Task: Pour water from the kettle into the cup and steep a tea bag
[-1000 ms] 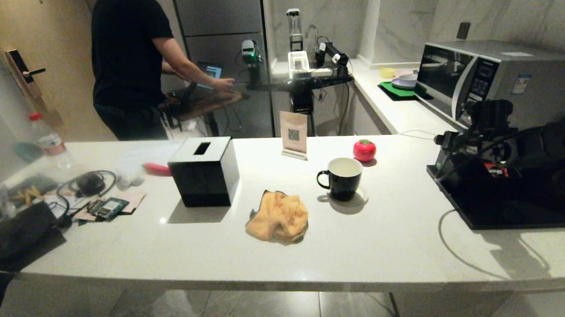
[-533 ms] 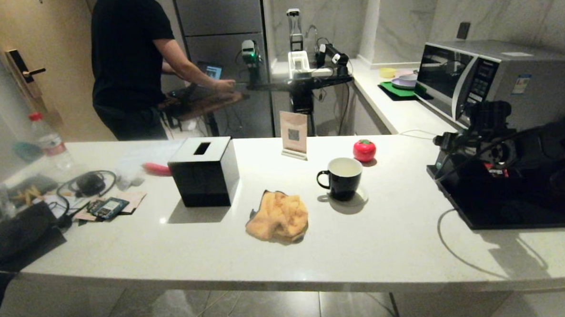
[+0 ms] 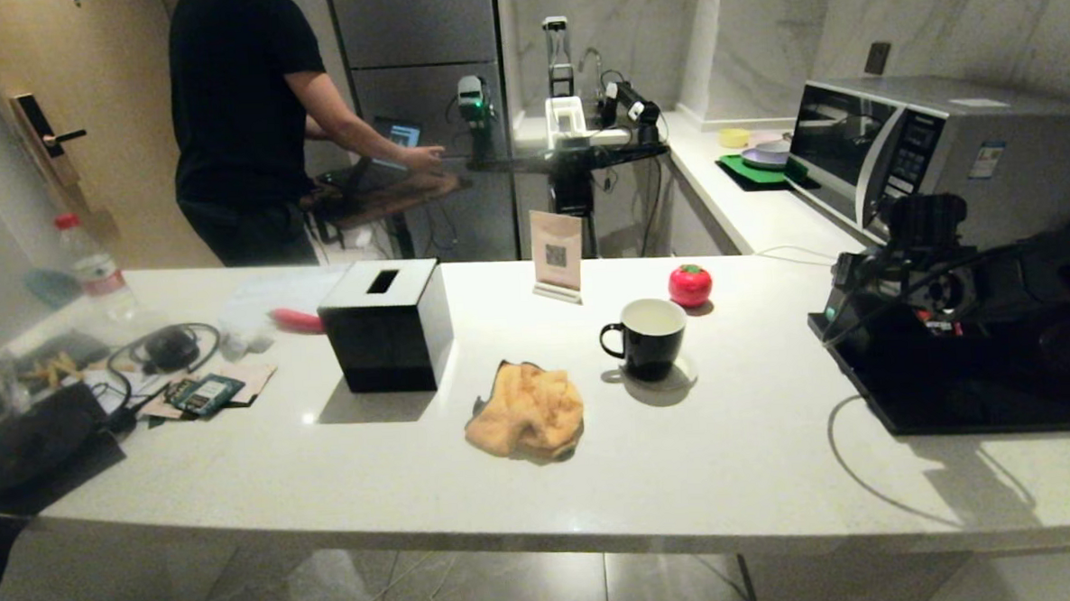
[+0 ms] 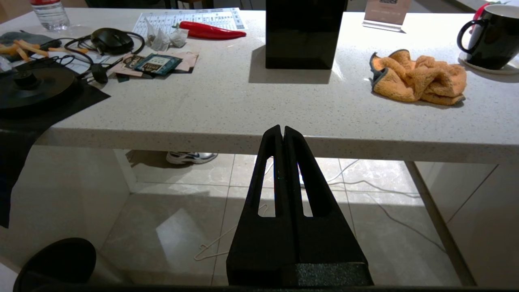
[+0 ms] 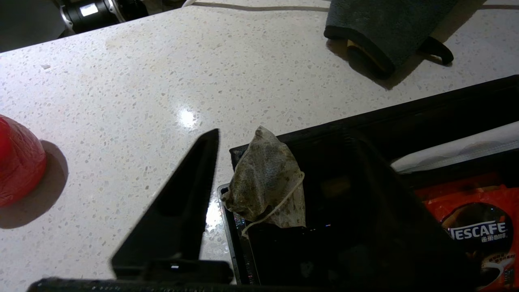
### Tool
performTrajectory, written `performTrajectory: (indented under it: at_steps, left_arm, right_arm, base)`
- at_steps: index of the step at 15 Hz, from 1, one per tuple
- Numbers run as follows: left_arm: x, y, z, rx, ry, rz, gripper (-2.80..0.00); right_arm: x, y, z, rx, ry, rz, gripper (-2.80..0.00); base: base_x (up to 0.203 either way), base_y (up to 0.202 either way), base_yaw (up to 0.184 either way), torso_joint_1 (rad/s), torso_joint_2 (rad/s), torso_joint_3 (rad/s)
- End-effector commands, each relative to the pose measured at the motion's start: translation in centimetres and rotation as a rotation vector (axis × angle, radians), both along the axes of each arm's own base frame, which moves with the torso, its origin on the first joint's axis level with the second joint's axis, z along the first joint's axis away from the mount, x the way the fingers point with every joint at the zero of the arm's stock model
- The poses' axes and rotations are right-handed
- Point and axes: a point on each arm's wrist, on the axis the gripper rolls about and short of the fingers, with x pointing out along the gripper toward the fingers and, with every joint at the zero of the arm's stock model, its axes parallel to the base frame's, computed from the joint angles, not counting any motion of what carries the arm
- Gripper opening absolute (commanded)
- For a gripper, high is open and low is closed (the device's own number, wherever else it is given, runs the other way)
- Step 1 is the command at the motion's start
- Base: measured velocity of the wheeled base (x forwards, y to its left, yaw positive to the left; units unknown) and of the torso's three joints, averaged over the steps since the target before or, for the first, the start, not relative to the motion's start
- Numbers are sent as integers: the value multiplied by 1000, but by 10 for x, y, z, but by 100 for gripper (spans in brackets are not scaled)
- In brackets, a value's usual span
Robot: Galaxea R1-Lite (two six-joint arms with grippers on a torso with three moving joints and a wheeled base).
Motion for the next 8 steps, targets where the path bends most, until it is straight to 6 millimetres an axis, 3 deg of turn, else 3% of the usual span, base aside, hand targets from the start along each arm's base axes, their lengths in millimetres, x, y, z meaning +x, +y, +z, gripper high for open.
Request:
performTrajectory:
  at_steps: [1, 8]
  left_arm:
    - [0, 0, 0, -1, 1, 1, -280]
    - [0, 0, 0, -1, 1, 1, -280]
  right_arm:
    - [0, 0, -1, 1, -1, -1, -280]
    - [0, 1, 2, -1, -10, 0, -280]
  base:
    - [0, 0, 0, 0, 0, 0]
    - [0, 0, 0, 0, 0, 0]
